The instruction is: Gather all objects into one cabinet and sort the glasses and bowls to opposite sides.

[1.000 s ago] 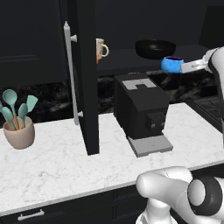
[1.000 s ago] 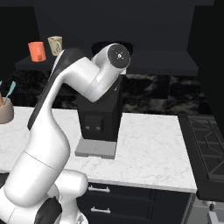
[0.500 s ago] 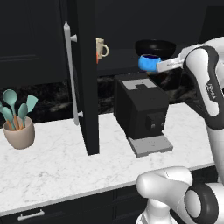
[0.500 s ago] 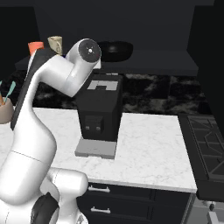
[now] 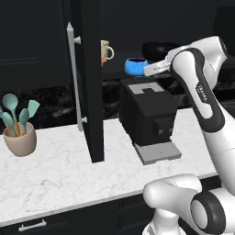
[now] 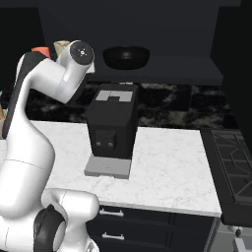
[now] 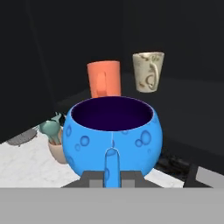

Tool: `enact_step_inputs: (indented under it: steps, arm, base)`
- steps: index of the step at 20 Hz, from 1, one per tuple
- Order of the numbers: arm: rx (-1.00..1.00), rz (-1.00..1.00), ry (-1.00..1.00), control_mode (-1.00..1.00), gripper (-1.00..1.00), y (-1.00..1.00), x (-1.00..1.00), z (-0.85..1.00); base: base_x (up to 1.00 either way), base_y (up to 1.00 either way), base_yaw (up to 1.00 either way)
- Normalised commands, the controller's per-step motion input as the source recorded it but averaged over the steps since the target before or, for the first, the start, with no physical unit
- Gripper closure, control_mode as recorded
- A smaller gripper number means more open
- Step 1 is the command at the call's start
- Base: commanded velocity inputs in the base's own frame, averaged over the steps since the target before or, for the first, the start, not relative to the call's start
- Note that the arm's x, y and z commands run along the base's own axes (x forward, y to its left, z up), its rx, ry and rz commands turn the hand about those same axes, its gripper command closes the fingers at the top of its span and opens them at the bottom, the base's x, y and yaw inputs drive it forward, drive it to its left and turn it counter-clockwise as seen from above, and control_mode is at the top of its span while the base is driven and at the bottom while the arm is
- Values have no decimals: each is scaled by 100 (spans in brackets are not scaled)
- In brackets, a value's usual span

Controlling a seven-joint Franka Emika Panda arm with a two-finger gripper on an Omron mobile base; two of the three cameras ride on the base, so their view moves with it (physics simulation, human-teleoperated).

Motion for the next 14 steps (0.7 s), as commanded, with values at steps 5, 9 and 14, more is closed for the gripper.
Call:
enact_step_inputs:
  steps: [5, 9, 14]
  arm:
    - [0, 5, 2, -100, 100, 16, 41, 0]
    - [-2, 4, 2, -100, 100, 4, 44, 0]
    - [-6, 3, 0, -100, 100, 18, 37, -1]
  base:
    - [0, 0, 0]
    - [0, 0, 0]
    - [0, 0, 0]
